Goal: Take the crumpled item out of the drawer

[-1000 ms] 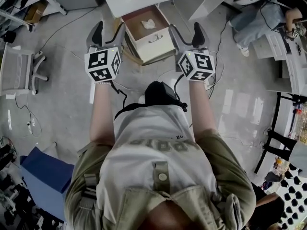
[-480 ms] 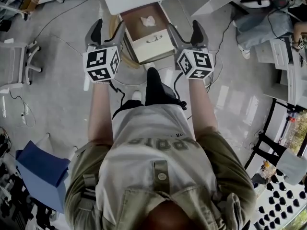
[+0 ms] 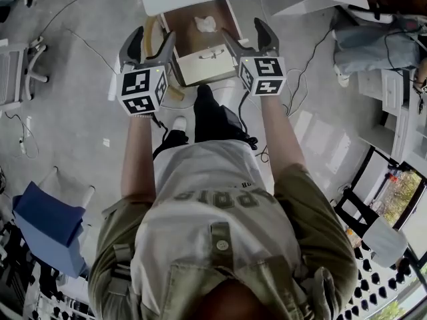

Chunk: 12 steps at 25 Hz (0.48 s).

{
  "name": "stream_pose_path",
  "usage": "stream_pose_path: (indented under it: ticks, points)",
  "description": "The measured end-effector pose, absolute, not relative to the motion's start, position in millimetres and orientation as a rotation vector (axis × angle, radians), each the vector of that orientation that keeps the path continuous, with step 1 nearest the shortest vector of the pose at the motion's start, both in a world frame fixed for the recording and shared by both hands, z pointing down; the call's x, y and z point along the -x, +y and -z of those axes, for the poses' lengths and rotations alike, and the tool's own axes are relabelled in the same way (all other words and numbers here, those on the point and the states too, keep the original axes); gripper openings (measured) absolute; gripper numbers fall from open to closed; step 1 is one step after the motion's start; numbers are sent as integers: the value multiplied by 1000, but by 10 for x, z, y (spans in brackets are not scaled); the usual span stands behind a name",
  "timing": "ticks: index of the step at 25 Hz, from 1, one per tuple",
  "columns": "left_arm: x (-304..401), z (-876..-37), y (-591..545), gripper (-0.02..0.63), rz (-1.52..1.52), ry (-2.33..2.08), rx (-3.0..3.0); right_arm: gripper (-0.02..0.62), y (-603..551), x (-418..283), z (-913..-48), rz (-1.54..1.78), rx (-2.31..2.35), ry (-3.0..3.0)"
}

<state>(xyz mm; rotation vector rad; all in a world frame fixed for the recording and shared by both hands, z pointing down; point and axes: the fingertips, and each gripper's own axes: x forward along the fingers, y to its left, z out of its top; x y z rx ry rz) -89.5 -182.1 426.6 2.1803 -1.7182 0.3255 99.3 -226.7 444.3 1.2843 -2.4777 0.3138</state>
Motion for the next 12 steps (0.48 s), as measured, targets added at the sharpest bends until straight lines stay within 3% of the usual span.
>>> stream_pose_path:
  ticks: [12]
  points:
    - [732, -4996, -1993, 316, -420, -1671, -2047, 391, -2640, -524, -5843, -371, -700, -2342]
